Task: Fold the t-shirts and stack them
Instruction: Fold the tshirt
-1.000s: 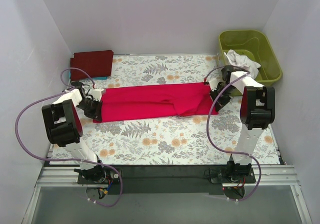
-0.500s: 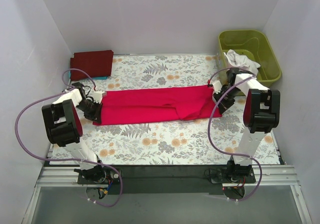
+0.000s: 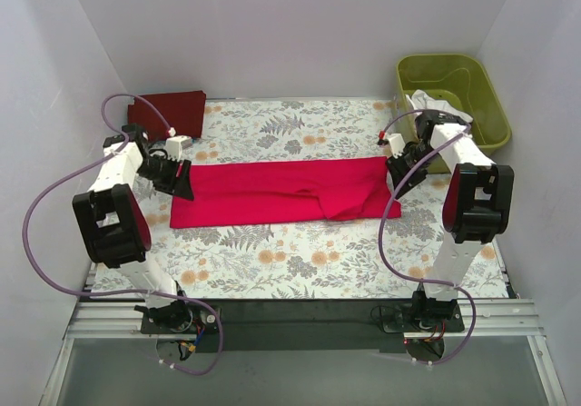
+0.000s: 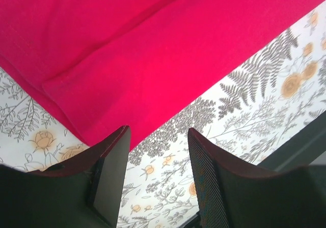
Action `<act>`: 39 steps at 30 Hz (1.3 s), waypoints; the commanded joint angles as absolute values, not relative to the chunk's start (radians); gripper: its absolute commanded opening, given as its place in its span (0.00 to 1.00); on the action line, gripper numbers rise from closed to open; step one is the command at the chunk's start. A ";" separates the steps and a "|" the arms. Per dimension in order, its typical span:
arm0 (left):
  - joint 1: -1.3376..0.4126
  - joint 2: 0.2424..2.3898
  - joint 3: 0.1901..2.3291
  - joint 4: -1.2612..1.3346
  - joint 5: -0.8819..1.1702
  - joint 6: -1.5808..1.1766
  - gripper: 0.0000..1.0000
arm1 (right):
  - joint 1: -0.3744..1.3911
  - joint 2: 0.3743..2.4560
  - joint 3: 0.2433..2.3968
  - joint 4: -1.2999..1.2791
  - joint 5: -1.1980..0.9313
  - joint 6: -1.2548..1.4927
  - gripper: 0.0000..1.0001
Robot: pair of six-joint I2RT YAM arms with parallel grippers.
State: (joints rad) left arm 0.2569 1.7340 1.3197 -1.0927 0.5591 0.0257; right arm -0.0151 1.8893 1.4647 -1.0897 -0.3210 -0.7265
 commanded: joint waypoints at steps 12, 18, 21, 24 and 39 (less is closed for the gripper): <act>0.014 1.720 1.358 -1.009 0.823 -0.225 0.48 | 0.058 1.931 1.536 -1.129 -0.520 -0.629 0.38; -0.379 1.582 1.164 -0.590 0.784 -0.509 0.57 | 0.066 1.908 1.456 -1.109 -0.624 -0.583 0.40; -0.585 1.621 1.187 -0.460 0.637 -0.491 0.60 | 0.060 1.905 1.445 -1.098 -0.606 -0.575 0.39; -0.710 1.702 1.244 -0.391 0.528 -0.410 0.61 | 0.026 1.893 1.442 -1.077 -0.580 -0.549 0.35; -0.896 1.939 1.324 -0.206 0.347 -0.091 0.67 | -0.051 1.848 1.305 -0.985 -0.491 -0.506 0.27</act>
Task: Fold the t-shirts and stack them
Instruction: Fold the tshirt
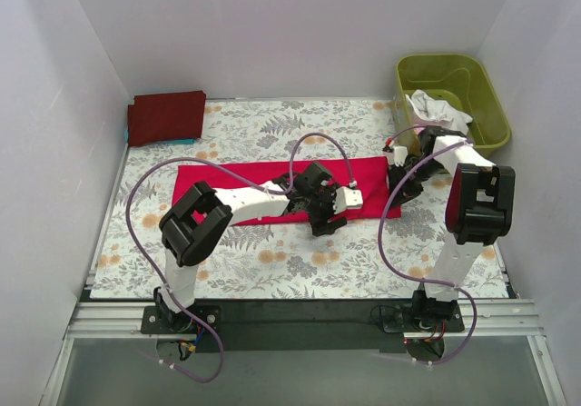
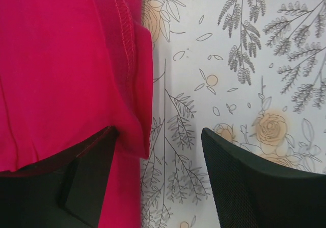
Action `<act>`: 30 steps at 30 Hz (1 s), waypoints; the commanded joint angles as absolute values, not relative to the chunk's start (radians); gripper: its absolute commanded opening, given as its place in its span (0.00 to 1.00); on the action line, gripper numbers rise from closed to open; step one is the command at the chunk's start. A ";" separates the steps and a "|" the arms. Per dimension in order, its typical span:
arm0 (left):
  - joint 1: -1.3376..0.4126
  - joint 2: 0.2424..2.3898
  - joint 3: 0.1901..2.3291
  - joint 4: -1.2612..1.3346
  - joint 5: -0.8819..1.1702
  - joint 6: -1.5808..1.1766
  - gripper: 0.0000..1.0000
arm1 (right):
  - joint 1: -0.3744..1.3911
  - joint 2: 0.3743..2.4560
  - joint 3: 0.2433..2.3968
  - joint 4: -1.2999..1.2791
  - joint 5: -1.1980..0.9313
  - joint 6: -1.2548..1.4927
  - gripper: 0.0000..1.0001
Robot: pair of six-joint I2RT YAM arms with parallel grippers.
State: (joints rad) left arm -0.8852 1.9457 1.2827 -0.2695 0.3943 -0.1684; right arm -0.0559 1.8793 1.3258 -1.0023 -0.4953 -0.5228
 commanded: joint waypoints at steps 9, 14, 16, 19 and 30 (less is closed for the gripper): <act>-0.899 1.959 1.354 -0.147 0.301 -0.092 0.38 | -0.052 1.865 1.287 -0.965 -0.465 -0.499 0.27; -0.899 1.941 1.347 -0.137 0.304 -0.092 0.19 | -0.052 1.865 1.282 -0.965 -0.445 -0.506 0.27; -0.899 1.947 1.350 -0.137 0.295 -0.092 0.04 | -0.051 1.862 1.281 -0.965 -0.443 -0.509 0.27; -0.893 1.951 1.358 -0.137 0.284 -0.089 0.00 | -0.052 1.862 1.275 -0.965 -0.448 -0.511 0.27; -0.738 2.023 1.532 -0.146 0.304 -0.207 0.00 | -0.052 1.855 1.243 -0.954 -0.423 -0.528 0.27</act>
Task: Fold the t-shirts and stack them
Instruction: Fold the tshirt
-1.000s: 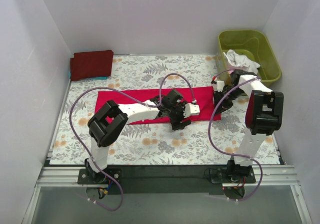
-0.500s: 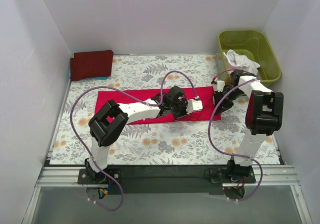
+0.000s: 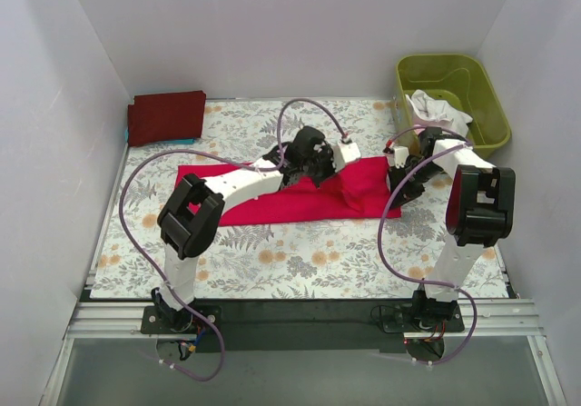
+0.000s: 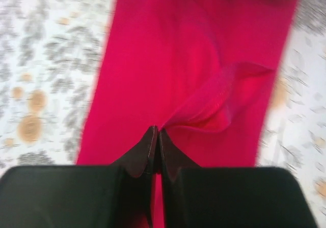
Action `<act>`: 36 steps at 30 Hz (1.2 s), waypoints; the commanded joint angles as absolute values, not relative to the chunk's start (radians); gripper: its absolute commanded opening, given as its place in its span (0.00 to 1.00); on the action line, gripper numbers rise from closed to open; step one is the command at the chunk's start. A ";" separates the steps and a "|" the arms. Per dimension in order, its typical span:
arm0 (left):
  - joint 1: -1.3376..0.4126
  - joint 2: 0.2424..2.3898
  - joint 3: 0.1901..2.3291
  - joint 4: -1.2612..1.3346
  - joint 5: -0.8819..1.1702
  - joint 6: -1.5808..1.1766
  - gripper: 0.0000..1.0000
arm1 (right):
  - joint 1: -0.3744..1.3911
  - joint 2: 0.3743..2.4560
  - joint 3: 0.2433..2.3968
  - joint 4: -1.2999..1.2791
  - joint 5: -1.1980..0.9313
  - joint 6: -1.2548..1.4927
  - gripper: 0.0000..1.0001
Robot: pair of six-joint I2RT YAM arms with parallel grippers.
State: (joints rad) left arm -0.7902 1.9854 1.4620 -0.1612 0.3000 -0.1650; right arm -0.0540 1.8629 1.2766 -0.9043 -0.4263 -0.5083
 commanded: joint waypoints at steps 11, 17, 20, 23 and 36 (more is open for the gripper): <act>-0.628 2.216 1.706 -0.170 0.261 -0.288 0.00 | -0.051 1.838 1.223 -0.953 -0.399 -0.532 0.27; -0.592 2.269 1.779 -0.169 0.216 -0.360 0.34 | -0.051 1.825 1.207 -0.956 -0.382 -0.535 0.27; -0.580 2.246 1.781 -0.178 0.224 -0.393 0.47 | -0.051 1.815 1.194 -0.956 -0.370 -0.540 0.27; -0.551 2.194 1.781 -0.233 0.251 -0.429 0.47 | -0.051 1.795 1.166 -0.962 -0.353 -0.555 0.28; -0.466 1.895 1.507 -0.574 0.571 -0.590 0.45 | -0.028 1.764 1.344 -1.043 -0.479 -0.624 0.29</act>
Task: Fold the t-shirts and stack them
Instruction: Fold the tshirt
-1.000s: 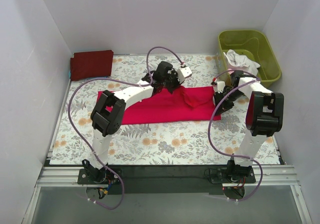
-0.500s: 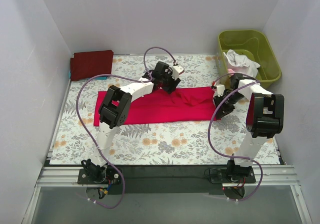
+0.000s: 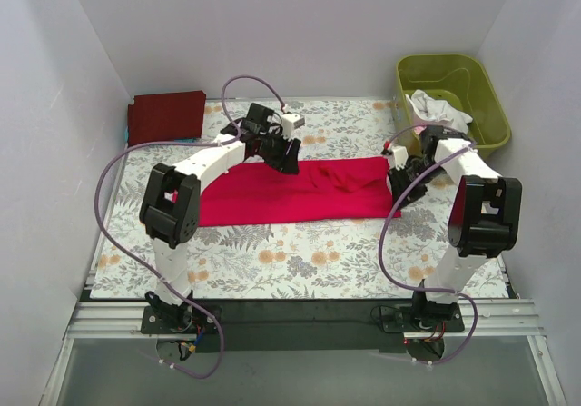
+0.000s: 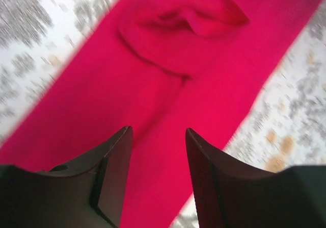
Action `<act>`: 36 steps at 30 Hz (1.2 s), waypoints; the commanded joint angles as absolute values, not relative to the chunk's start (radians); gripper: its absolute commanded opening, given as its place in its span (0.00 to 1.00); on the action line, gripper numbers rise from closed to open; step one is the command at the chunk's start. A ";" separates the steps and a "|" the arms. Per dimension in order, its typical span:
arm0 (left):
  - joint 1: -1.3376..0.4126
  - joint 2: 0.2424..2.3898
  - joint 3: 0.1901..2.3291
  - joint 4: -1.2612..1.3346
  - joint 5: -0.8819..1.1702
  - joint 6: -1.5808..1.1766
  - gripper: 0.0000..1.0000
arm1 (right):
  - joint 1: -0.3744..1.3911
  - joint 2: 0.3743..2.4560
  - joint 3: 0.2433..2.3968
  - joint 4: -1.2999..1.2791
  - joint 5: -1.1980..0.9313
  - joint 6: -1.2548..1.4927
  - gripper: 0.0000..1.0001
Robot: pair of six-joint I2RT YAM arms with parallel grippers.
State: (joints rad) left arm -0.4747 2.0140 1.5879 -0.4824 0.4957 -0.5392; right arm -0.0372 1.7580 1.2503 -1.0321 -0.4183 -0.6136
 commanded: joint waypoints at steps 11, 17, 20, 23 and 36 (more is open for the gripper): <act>-0.145 1.735 1.237 -0.891 0.448 -0.322 0.41 | 0.098 1.896 1.350 -0.919 -0.351 -0.551 0.27; -0.052 1.691 1.054 -0.900 0.361 -0.209 0.39 | 0.121 1.907 1.280 -0.890 -0.258 -0.558 0.27; -0.028 1.672 0.974 -0.910 0.333 -0.181 0.38 | 0.144 1.882 1.229 -0.884 -0.245 -0.566 0.27; -0.015 1.642 0.933 -0.939 0.330 -0.149 0.34 | 0.163 1.844 1.155 -0.884 -0.255 -0.568 0.27; -0.167 1.860 1.555 -0.981 0.750 -0.343 0.41 | 0.181 1.769 1.452 -1.002 -0.541 -0.558 0.54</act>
State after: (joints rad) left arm -0.0959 1.7954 1.4399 -1.0325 0.5861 -0.2337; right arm 0.1780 1.7828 1.3434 -0.9810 -0.4458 -0.5541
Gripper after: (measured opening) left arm 0.406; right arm 0.504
